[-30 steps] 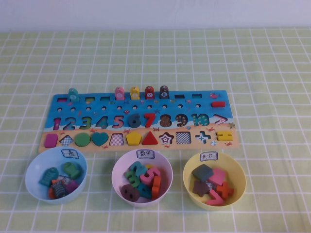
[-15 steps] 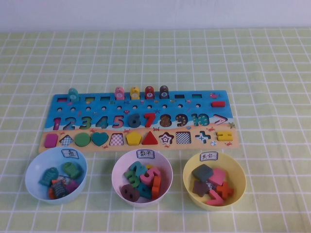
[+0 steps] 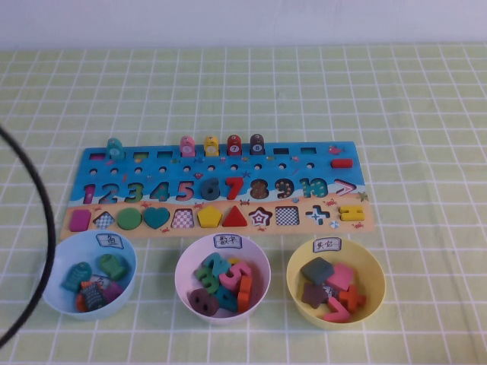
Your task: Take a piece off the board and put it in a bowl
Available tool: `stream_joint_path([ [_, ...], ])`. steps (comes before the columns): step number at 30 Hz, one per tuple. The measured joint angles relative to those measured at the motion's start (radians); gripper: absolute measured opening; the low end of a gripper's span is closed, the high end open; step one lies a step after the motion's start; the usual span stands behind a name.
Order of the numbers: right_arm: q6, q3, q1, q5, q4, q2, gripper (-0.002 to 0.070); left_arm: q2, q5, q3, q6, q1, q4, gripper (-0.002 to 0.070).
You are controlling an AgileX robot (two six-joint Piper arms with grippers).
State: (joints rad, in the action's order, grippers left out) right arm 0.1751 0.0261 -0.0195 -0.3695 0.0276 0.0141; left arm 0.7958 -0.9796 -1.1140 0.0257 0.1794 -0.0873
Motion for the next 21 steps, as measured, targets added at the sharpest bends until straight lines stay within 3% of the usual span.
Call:
stream_joint_path([
  [7,0.0,0.0,0.0,0.0,0.0,0.0,-0.0017,0.244,0.028,-0.123,-0.058,0.0,0.045,-0.0005],
  [15,0.0,0.0,0.0,0.0,0.0,0.0,-0.0017,0.515,-0.214,-0.234,-0.116,0.0,0.033,-0.0005],
  [21,0.0,0.0,0.0,0.0,0.0,0.0,-0.0017,0.675,-0.254,-0.314,-0.117,0.0,-0.007,-0.0005],
])
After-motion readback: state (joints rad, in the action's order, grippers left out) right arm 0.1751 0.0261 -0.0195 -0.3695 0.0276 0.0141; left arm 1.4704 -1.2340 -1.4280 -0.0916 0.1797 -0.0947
